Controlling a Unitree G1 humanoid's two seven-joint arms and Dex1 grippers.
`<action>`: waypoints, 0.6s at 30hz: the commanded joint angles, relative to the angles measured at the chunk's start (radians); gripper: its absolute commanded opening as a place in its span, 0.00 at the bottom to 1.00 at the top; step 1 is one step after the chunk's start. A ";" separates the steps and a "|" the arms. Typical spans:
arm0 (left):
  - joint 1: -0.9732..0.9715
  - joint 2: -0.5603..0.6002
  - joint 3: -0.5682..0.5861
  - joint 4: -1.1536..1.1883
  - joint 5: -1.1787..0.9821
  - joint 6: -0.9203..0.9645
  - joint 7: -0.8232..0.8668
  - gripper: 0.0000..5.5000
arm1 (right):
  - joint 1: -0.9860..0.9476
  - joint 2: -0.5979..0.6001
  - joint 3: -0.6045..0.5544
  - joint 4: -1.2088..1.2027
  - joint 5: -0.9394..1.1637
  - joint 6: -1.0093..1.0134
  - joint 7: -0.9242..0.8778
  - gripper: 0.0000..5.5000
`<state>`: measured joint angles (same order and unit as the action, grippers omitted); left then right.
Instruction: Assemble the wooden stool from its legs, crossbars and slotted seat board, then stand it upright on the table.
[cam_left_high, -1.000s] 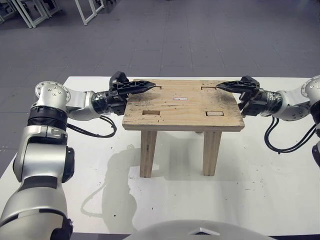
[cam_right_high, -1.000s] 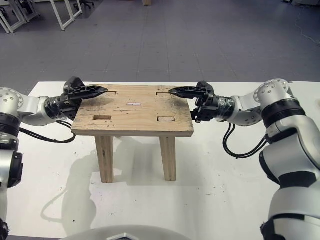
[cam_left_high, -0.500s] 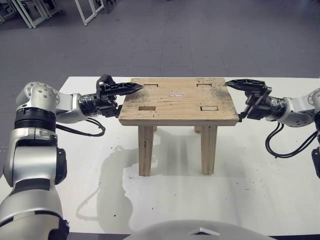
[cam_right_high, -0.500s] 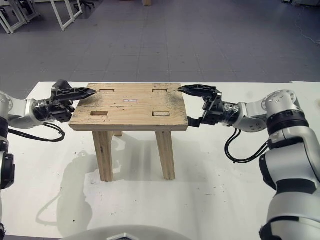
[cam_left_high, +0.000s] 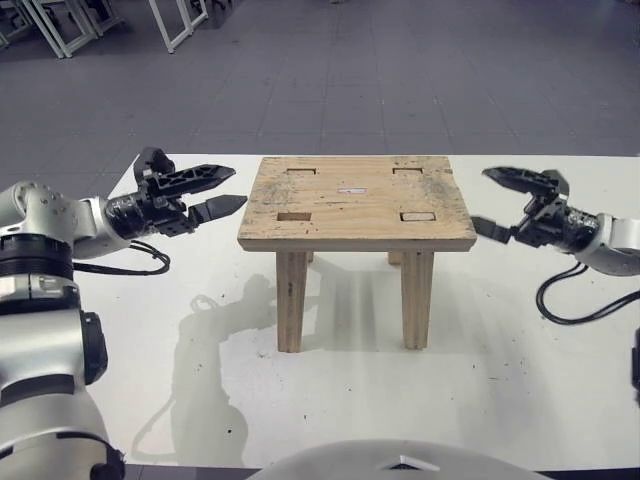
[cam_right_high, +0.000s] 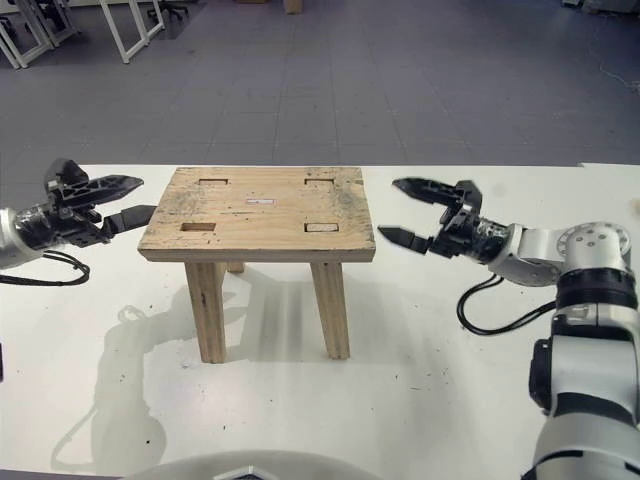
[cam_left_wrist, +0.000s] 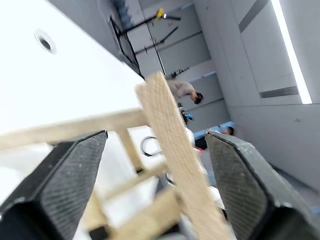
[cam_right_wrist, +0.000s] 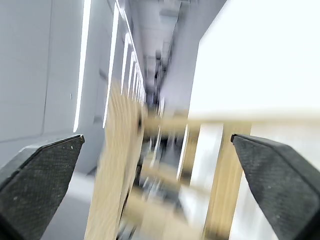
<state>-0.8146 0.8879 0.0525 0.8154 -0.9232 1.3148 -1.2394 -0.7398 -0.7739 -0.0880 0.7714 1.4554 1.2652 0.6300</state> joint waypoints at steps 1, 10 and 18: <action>0.168 -0.309 0.252 -0.240 0.163 -0.574 0.652 0.66 | 0.232 0.203 -0.083 -0.488 -0.516 -0.722 -0.442 1.00; 0.502 -0.675 0.043 -0.480 0.625 -1.272 1.050 0.66 | 0.515 0.432 0.170 -0.644 -1.133 -1.054 -0.757 1.00; 0.597 -0.714 0.046 -0.603 0.691 -1.284 1.094 0.66 | 0.563 0.508 0.128 -0.719 -1.215 -1.060 -0.713 1.00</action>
<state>-0.2322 0.1754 0.0930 0.2292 -0.2477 0.0234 -0.1493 -0.1753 -0.2844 0.0511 0.0627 0.2625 0.2000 -0.0985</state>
